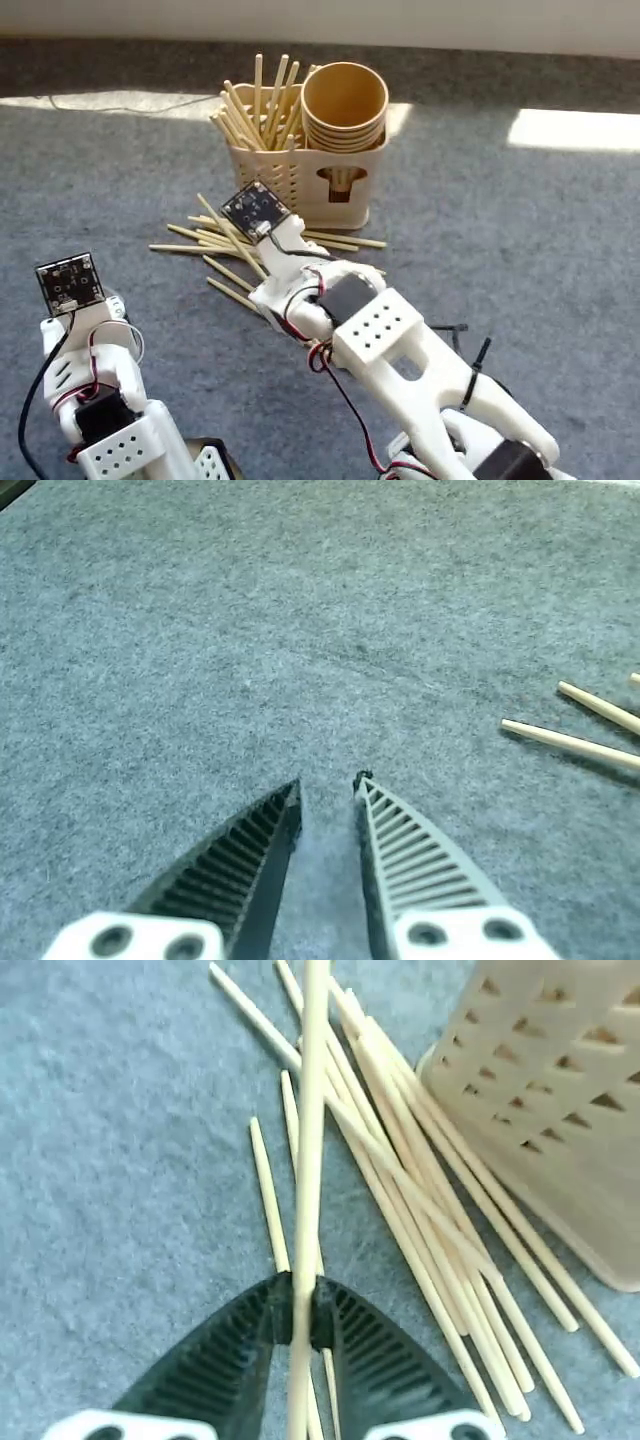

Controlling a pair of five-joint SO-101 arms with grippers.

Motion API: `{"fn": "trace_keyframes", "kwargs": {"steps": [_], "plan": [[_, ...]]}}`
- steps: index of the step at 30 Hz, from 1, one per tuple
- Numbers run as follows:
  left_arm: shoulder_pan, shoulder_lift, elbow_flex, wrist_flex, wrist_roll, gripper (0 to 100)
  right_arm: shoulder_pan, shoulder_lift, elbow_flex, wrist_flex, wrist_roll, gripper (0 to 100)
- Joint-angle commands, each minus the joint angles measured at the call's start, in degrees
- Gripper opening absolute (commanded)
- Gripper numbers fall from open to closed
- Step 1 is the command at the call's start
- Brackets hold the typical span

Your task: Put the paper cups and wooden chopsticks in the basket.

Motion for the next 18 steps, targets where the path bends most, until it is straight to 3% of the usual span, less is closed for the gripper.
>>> {"fn": "trace_keyframes", "kwargs": {"steps": [1, 12, 18], "plan": [[0.75, -0.31, 1.1, -0.35, -0.53, 9, 1.98, -8.75, 3.38, -6.29, -0.53, 0.5], [0.92, -0.31, 1.1, -0.35, -0.53, 9, 4.44, -24.75, 10.95, -17.01, -0.35, 0.5], [0.92, -0.22, 1.1, -0.35, -0.53, 9, 4.53, -28.79, 10.95, -28.62, -0.18, 0.5]]}}
